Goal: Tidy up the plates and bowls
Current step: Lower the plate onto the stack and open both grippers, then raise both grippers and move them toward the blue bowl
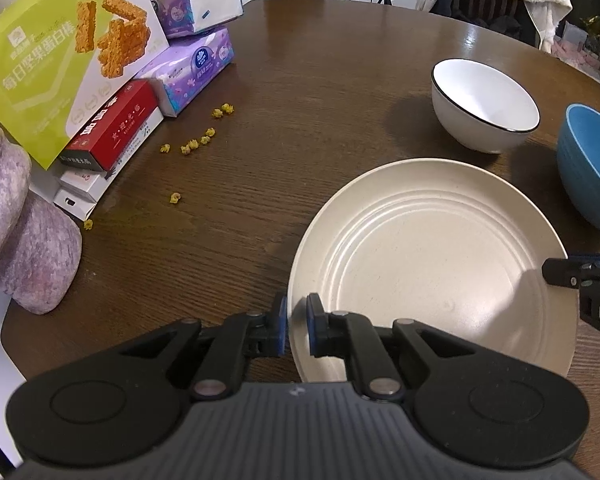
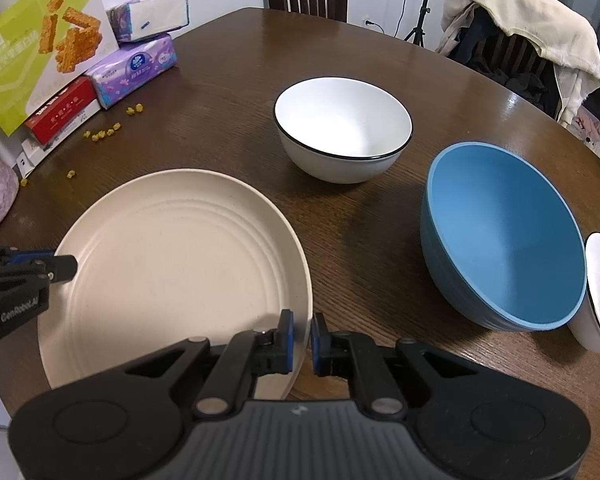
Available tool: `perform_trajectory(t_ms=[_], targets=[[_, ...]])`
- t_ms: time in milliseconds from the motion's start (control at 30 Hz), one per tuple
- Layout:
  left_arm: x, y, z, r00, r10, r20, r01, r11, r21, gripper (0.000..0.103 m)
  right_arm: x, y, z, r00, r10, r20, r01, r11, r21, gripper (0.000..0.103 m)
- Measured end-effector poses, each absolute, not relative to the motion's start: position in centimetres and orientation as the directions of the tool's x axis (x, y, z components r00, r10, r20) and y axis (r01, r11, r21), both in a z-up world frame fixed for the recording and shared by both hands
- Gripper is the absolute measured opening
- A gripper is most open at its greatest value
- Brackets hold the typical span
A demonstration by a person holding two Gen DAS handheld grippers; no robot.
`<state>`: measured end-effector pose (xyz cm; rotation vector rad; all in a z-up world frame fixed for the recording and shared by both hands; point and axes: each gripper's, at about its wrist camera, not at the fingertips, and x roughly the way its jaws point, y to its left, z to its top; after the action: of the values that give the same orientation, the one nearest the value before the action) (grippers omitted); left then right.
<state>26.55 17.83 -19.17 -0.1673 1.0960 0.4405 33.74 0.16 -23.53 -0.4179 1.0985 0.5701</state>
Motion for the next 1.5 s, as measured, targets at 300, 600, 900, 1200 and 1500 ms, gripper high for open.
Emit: perform_trajectory(t_ms=[300, 600, 900, 1200, 1500], targets=[[25.7, 18.2, -17.1, 0.432, 0.265, -0.862, -0.445, 0.894, 0.053, 0.048, 33.8, -0.7, -22.3, 0.334, 0.269, -0.903, -0.605, 0.796, 0.013, 0.030], [23.4, 17.4, -13.7, 0.529, 0.232, -0.816, -0.427, 0.904, -0.020, 0.103, 32.9, -3.9, -19.1, 0.369, 0.299, -0.880, -0.582, 0.813, 0.033, 0.088], [22.2, 15.1, -12.0, 0.583, 0.130, -0.802, -0.360, 0.926, -0.111, 0.103, 31.4, -10.1, -16.2, 0.415, 0.274, -0.868, -0.467, 0.882, 0.055, 0.103], [25.1, 11.6, -11.1, 0.607, 0.063, -0.792, -0.266, 0.955, -0.128, 0.103, 30.4, -15.7, -14.5, 0.472, 0.217, -0.854, -0.338, 0.940, 0.052, 0.103], [28.2, 8.8, -11.0, 0.601, 0.032, -0.799, -0.204, 0.972, -0.115, 0.103, 31.4, -18.5, -14.3, 0.489, 0.192, -0.851, -0.265, 0.962, 0.065, 0.103]])
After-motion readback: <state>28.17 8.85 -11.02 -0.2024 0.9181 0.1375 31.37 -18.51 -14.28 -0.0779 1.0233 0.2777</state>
